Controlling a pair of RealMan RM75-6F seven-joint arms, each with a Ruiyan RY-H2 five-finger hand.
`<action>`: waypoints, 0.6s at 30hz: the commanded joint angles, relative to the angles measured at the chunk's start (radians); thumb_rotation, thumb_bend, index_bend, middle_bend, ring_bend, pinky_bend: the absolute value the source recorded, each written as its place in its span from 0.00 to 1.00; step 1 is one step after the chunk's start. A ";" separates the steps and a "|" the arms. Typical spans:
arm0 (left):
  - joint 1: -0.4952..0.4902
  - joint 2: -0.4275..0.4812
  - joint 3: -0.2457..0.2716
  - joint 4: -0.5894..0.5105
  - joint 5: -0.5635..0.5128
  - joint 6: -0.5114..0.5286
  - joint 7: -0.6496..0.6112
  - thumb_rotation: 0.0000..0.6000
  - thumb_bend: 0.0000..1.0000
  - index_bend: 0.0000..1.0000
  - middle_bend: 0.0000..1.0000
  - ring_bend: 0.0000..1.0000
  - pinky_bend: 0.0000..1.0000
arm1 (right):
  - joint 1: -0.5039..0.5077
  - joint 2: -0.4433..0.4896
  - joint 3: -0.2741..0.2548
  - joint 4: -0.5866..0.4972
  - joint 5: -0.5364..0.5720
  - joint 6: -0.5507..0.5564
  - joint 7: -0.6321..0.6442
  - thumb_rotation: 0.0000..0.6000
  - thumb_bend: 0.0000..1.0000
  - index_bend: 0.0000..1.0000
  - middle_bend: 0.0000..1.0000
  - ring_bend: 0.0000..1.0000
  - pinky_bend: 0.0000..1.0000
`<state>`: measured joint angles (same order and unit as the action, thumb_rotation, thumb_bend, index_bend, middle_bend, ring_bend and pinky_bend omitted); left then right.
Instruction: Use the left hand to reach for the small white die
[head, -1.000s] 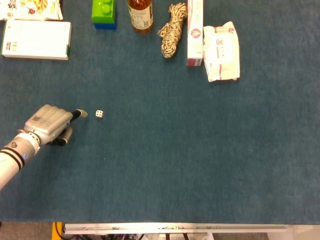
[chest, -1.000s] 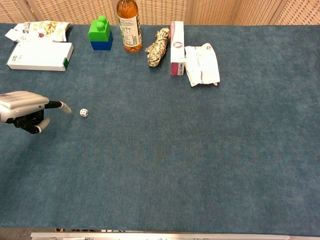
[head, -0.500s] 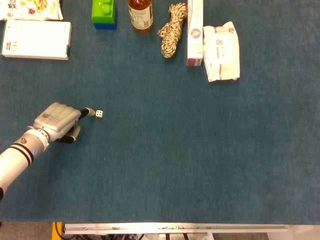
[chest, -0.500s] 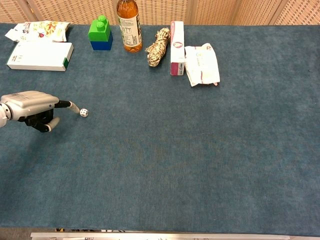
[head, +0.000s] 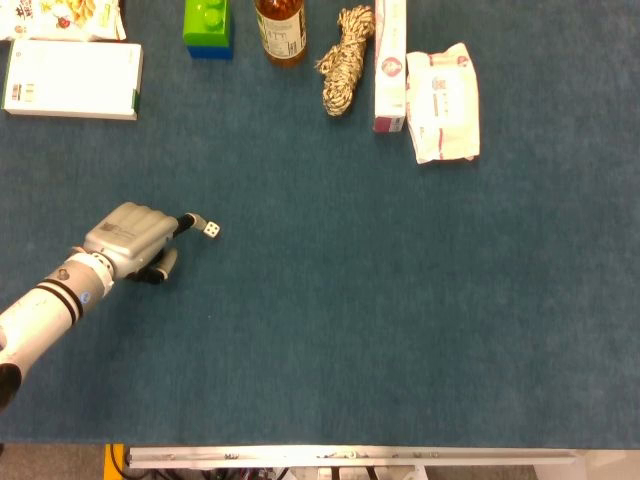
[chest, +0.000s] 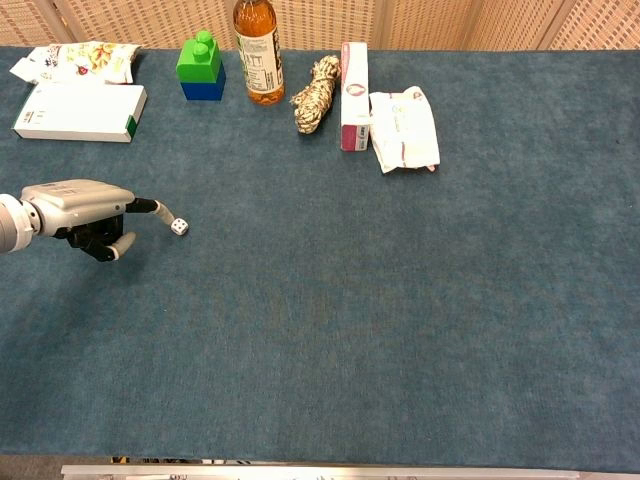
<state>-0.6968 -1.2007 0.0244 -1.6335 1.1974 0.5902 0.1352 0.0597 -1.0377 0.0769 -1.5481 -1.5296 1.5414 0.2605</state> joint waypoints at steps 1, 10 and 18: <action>-0.010 0.005 0.003 -0.019 -0.009 -0.003 0.011 1.00 0.67 0.17 1.00 1.00 1.00 | -0.001 -0.001 0.001 0.005 0.002 0.000 0.005 1.00 0.29 0.24 0.34 0.19 0.17; -0.027 0.023 0.011 -0.098 -0.018 0.017 0.038 1.00 0.67 0.17 1.00 1.00 1.00 | -0.005 -0.004 0.001 0.018 0.003 0.002 0.019 1.00 0.29 0.24 0.34 0.19 0.17; -0.035 0.028 0.025 -0.090 -0.045 0.030 0.060 1.00 0.67 0.17 1.00 1.00 1.00 | -0.004 -0.008 0.000 0.025 0.002 -0.003 0.024 1.00 0.29 0.24 0.34 0.20 0.17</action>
<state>-0.7310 -1.1731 0.0465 -1.7269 1.1559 0.6189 0.1916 0.0559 -1.0460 0.0774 -1.5236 -1.5274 1.5378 0.2847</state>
